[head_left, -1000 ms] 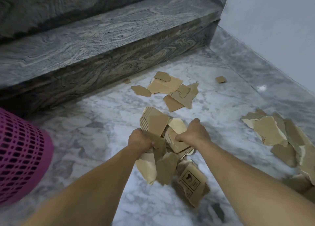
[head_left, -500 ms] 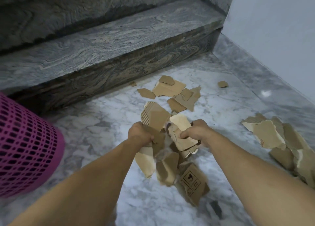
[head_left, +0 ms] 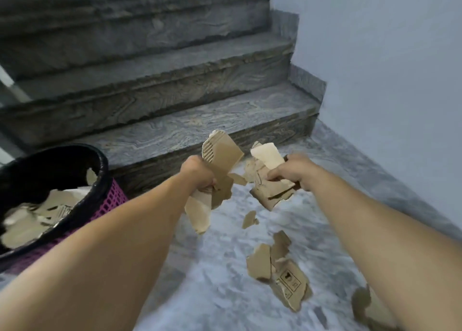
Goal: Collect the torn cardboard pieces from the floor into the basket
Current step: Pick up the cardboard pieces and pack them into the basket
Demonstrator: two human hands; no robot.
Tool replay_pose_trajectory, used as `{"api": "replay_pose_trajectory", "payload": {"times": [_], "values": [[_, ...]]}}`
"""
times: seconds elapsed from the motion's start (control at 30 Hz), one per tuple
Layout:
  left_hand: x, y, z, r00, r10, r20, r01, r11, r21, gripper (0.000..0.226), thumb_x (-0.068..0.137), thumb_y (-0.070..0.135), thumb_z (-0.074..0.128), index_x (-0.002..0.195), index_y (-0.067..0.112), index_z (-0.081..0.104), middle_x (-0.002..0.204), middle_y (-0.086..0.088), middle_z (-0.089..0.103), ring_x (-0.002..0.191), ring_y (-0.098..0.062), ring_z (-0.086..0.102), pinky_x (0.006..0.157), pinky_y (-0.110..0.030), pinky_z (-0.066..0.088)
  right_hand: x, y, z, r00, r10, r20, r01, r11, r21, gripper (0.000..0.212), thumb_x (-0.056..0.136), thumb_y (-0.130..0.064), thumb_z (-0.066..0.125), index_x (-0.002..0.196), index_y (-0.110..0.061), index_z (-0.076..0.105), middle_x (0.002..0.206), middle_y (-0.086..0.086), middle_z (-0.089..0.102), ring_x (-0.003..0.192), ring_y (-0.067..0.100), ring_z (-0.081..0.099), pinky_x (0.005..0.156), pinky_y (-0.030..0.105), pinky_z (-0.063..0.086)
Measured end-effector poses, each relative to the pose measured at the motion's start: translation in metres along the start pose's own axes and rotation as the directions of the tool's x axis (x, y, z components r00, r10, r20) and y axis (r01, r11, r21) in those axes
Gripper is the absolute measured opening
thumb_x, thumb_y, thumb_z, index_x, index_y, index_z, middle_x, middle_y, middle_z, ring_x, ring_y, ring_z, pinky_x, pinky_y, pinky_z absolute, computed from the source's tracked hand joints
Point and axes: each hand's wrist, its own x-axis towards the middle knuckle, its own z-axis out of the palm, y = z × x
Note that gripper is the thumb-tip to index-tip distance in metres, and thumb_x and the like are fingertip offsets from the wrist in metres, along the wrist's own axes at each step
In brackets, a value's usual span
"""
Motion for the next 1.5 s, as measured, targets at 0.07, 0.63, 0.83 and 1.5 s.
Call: {"api": "replay_pose_trajectory", "payload": {"times": [0.07,0.63,0.83,1.5], "values": [[-0.005,-0.012,-0.033,1.000,0.015,-0.017,-0.016,1.000,-0.021,0.045,0.074,0.017,0.081,0.114,0.006,0.063,0.108,-0.012,0.067,0.100,-0.028,0.066,0.089,-0.038,0.056,-0.012,-0.030,0.012,0.999,-0.041,-0.017,0.041,0.999,-0.022,0.043,0.063,-0.016,0.091,0.093,-0.005,0.061,0.096,0.012,0.068,0.082,0.025,0.065,0.053,0.026,0.045],[-0.012,-0.223,-0.272,0.910,-0.248,-0.332,0.170,0.954,-0.247,0.034,0.071,0.010,0.081,0.101,0.008,0.064,0.100,-0.011,0.068,0.090,-0.026,0.067,0.083,-0.036,0.058,-0.081,-0.254,0.237,0.924,-0.317,0.213,0.317,0.948,0.035,0.048,0.065,-0.001,0.087,0.105,0.000,0.061,0.094,0.015,0.072,0.070,0.023,0.072,0.049,0.029,0.056],[0.001,-0.298,-0.281,0.897,-0.311,-0.315,0.237,0.938,-0.252,0.044,0.070,0.017,0.084,0.106,0.008,0.061,0.104,-0.010,0.065,0.094,-0.027,0.063,0.081,-0.033,0.054,-0.080,-0.280,0.325,0.916,-0.295,0.272,0.308,0.951,-0.008,0.053,0.065,-0.003,0.088,0.109,0.001,0.058,0.088,0.012,0.071,0.074,0.024,0.071,0.065,0.038,0.061],[0.014,-0.256,-0.213,0.973,-0.117,-0.202,0.069,0.971,-0.230,0.053,0.079,0.028,0.079,0.124,0.008,0.059,0.118,-0.010,0.063,0.103,-0.025,0.062,0.078,-0.030,0.052,-0.038,-0.217,0.286,0.934,-0.323,0.151,0.342,0.933,-0.117,0.024,0.078,-0.015,0.082,0.076,-0.017,0.058,0.086,0.008,0.070,0.074,0.019,0.069,0.059,0.027,0.057]]}}
